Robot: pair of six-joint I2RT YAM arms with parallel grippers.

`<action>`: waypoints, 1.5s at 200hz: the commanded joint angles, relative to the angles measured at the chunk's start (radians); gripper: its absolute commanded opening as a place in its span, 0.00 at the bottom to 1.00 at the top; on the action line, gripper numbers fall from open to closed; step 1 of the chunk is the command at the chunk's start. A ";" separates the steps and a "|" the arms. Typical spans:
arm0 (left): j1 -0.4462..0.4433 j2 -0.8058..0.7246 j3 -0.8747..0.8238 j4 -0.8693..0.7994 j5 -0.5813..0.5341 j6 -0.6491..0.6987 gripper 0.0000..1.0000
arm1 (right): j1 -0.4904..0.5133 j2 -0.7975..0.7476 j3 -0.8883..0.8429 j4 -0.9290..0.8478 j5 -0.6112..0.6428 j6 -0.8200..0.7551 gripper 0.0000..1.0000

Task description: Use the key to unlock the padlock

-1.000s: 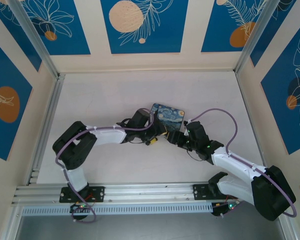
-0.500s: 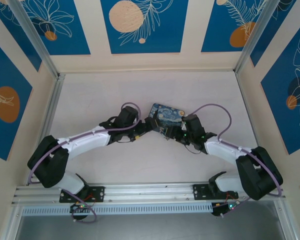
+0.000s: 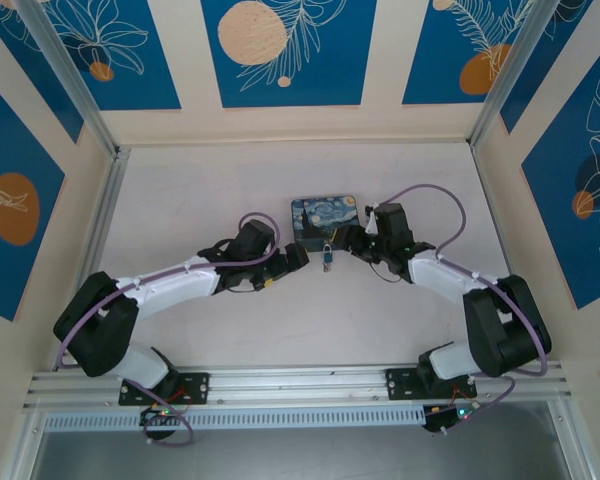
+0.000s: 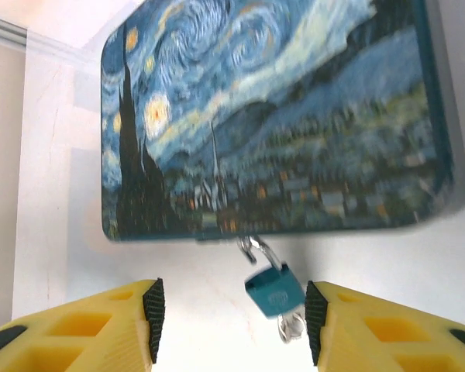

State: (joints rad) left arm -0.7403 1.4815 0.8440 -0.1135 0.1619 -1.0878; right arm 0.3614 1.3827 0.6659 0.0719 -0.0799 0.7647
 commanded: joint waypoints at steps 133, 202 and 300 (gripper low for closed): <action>0.124 -0.036 -0.042 0.015 -0.009 0.015 1.00 | 0.307 0.202 0.244 -0.414 0.516 -0.024 0.58; 0.148 -0.053 -0.065 0.021 0.010 0.019 1.00 | 0.333 0.336 0.336 -0.477 0.628 0.035 0.56; 0.162 -0.040 -0.092 0.057 0.039 0.017 1.00 | 0.345 0.402 0.401 -0.477 0.655 0.010 0.52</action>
State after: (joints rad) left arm -0.5919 1.4479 0.7673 -0.0860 0.1749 -1.0706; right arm 0.6979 1.7691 1.0325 -0.3840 0.5285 0.7761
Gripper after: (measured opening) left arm 0.999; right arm 0.527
